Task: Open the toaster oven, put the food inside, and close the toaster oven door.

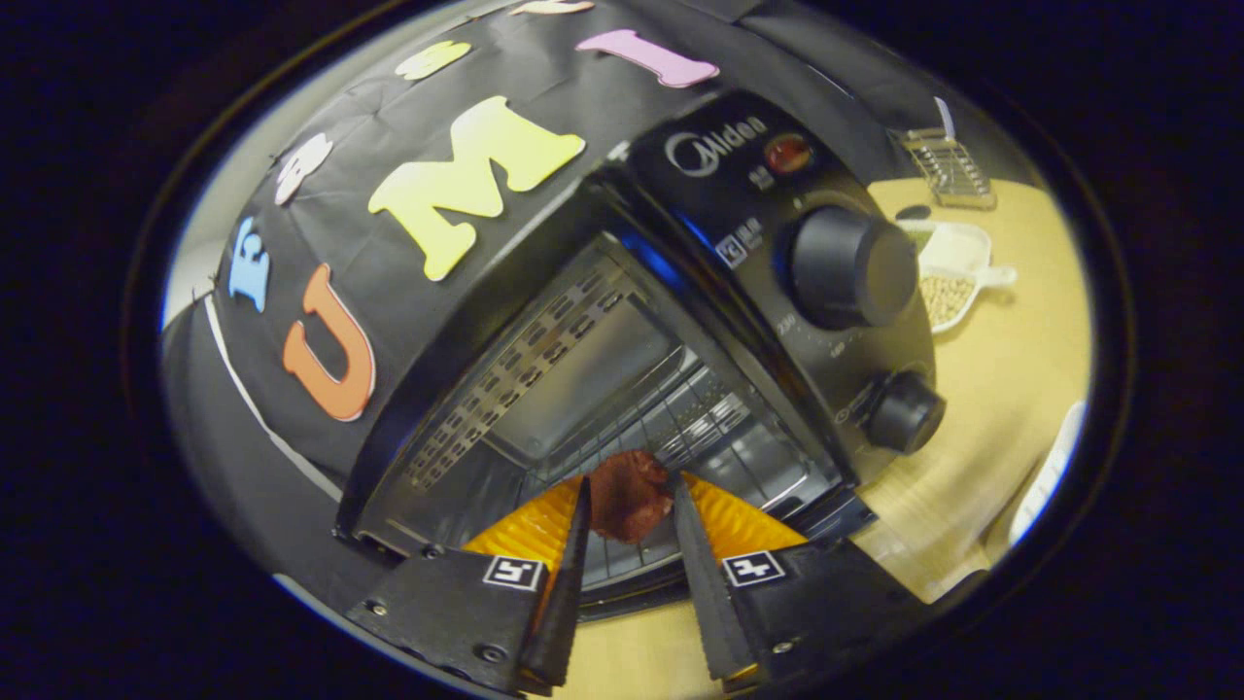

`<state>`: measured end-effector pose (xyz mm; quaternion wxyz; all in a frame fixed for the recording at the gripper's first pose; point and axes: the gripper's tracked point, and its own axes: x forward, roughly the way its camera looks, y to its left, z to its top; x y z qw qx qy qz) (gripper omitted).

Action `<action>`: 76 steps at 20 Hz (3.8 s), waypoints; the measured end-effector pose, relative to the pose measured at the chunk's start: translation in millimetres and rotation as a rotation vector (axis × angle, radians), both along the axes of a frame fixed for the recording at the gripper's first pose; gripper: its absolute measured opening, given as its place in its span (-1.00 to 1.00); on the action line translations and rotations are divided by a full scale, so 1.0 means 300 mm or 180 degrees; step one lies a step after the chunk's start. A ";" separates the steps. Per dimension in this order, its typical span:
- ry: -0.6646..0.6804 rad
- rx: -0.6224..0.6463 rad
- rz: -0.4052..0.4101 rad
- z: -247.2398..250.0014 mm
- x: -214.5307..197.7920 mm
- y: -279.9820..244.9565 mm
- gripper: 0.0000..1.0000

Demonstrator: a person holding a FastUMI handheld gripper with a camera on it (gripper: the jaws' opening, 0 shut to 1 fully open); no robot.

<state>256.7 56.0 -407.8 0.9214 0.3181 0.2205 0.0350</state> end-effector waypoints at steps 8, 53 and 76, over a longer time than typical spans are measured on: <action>-0.0532 -0.0925 0.0013 0.175 -0.245 -0.017 0.92; 0.0128 -0.1897 0.0486 0.012 -0.688 0.090 1.00; -0.0579 -0.2348 0.0147 0.571 -0.326 0.130 1.00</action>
